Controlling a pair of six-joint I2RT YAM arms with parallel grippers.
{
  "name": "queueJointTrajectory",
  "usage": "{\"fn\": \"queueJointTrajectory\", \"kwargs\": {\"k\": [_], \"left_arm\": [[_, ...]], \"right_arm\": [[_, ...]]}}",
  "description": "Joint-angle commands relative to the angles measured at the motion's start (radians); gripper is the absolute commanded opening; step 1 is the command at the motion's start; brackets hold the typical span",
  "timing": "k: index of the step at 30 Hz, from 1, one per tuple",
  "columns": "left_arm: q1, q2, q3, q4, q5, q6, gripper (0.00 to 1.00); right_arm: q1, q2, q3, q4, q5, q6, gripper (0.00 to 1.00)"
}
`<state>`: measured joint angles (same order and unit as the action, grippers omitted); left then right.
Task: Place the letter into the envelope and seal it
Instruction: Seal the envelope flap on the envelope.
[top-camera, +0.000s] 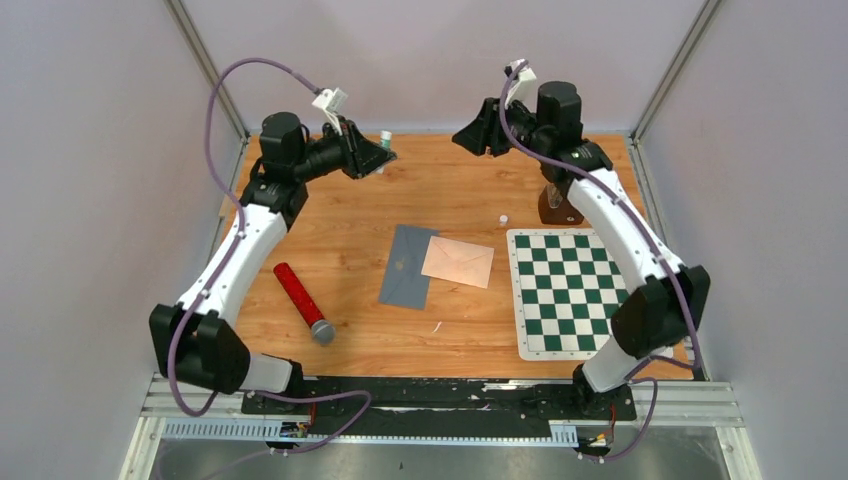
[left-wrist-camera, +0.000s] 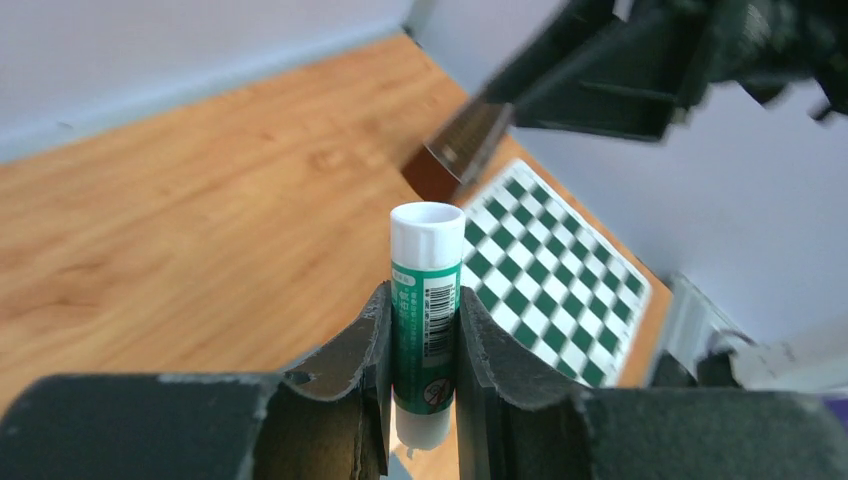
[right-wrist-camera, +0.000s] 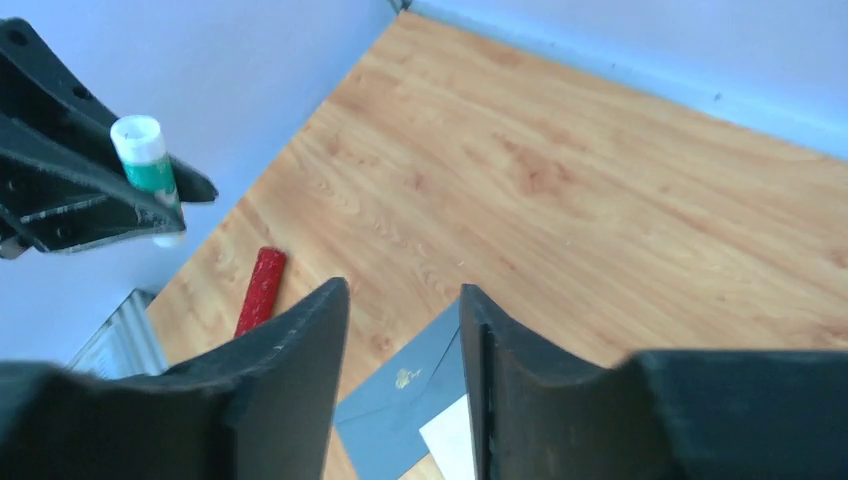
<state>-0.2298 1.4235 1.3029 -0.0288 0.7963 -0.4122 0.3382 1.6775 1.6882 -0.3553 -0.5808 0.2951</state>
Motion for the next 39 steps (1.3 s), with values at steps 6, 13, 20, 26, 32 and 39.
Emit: {"fn": "queueJointTrajectory", "kwargs": {"k": [6, 13, 20, 26, 32, 39], "left_arm": [[0.0, -0.095, 0.015, -0.072, -0.663, -0.142, 0.0], [0.0, -0.092, 0.008, -0.087, -0.643, -0.359, 0.0], [-0.001, -0.121, -0.05, 0.021, -0.498, -0.39, 0.0], [-0.008, -0.139, -0.095, 0.088, -0.406, -0.406, 0.0], [-0.014, -0.161, -0.109, 0.086, -0.421, -0.381, 0.0], [-0.014, -0.173, -0.108, 0.074, -0.414, -0.379, 0.0]], "right_arm": [[0.241, -0.177, -0.195, 0.377, 0.281, -0.138, 0.62], [0.339, -0.042, -0.076, 0.361, 0.265, -0.081, 0.69], [0.388, 0.05, 0.023, 0.331, 0.289, -0.004, 0.71], [0.406, 0.073, 0.031, 0.34, 0.282, 0.033, 0.69], [0.419, 0.073, 0.017, 0.323, 0.354, 0.045, 0.62], [0.429, 0.059, -0.021, 0.299, 0.381, 0.031, 0.61]]}}
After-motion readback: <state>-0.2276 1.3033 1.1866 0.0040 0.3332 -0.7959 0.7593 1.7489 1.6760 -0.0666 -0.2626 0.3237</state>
